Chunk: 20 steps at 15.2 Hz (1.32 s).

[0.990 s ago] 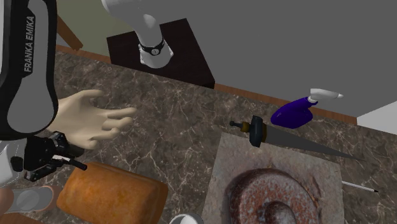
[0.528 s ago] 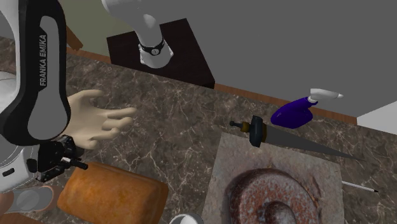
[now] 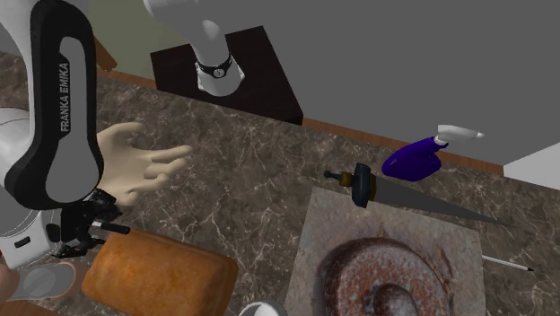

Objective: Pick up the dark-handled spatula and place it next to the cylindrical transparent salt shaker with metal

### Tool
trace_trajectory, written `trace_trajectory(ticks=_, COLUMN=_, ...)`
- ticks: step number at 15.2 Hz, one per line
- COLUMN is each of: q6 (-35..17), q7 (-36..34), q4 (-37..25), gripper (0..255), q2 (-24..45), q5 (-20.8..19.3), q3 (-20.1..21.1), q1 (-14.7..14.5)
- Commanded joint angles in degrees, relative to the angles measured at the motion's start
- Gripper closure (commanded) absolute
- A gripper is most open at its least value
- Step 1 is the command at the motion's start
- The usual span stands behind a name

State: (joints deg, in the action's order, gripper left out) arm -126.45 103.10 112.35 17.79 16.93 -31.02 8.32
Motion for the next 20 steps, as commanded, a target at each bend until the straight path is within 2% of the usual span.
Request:
trace_trajectory(ticks=1, q6=2.42, q7=7.26, q4=-1.12, gripper=0, q2=-0.47, q5=1.58, q3=0.23, q1=2.84)
trace_trajectory(ticks=5, q6=10.25, q7=23.43, q4=-7.01, gripper=0, q2=1.17, q5=5.74, q3=0.83, q1=10.00)
trace_trajectory(ticks=13, q6=5.60, q7=24.78, q4=-4.43, gripper=0, q2=3.66, q5=7.92, q3=1.99, q1=9.96)
trace_trajectory(ticks=20, q6=5.61, q7=24.79, q4=-4.43, gripper=0, q2=3.66, q5=7.94, q3=1.94, q1=9.92)
